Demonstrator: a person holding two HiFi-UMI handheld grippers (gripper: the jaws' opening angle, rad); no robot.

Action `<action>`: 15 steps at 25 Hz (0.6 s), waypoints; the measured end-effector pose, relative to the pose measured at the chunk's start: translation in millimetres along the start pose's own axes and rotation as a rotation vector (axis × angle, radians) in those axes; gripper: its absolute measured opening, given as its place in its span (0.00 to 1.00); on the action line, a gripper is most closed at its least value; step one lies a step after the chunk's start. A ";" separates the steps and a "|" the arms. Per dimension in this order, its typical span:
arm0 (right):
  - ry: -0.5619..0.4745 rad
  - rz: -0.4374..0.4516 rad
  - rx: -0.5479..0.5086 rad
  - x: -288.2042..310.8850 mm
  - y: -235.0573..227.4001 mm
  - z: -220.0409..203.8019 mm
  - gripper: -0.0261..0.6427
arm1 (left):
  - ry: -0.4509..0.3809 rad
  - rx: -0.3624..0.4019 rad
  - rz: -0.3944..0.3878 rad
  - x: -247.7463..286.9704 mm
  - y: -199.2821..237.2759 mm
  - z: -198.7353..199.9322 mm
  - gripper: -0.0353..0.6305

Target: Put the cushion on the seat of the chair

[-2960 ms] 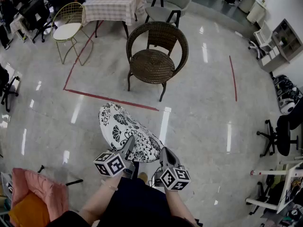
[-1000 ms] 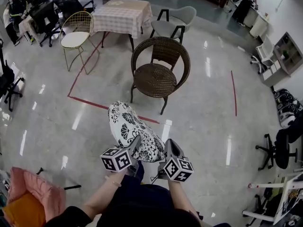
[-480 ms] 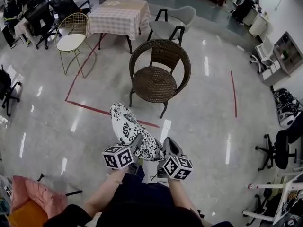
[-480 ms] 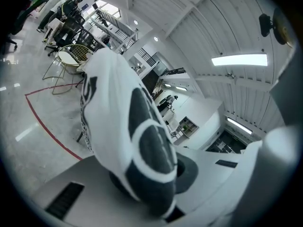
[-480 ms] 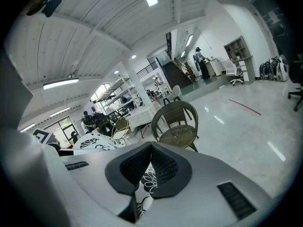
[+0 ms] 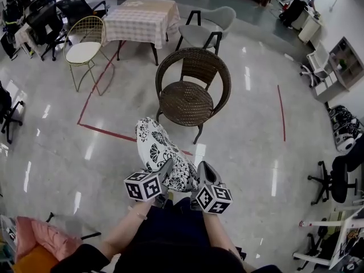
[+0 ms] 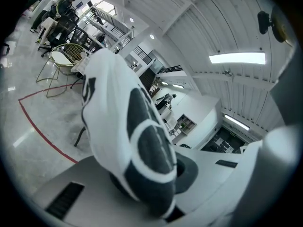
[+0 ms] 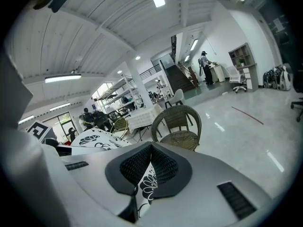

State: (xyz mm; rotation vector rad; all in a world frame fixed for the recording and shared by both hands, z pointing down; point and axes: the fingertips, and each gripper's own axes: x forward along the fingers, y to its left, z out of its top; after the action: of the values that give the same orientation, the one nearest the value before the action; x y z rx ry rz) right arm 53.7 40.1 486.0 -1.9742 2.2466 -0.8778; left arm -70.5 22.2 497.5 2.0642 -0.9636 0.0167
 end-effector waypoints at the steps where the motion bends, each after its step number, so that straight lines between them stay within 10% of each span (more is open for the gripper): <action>1: -0.006 0.002 -0.013 1.2 1.7 2.2 0.08 | 0.002 0.009 -0.002 -0.3 -0.4 0.9 0.09; 15: -0.004 -0.024 0.036 8.7 -10.7 10.1 0.08 | 0.017 0.023 0.008 3.9 3.3 3.8 0.09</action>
State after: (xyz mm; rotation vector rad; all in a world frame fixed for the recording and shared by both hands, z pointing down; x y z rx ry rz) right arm 65.4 27.8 484.9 -1.9897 2.1943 -0.9092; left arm -71.1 16.0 498.6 2.0783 -0.9658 0.0495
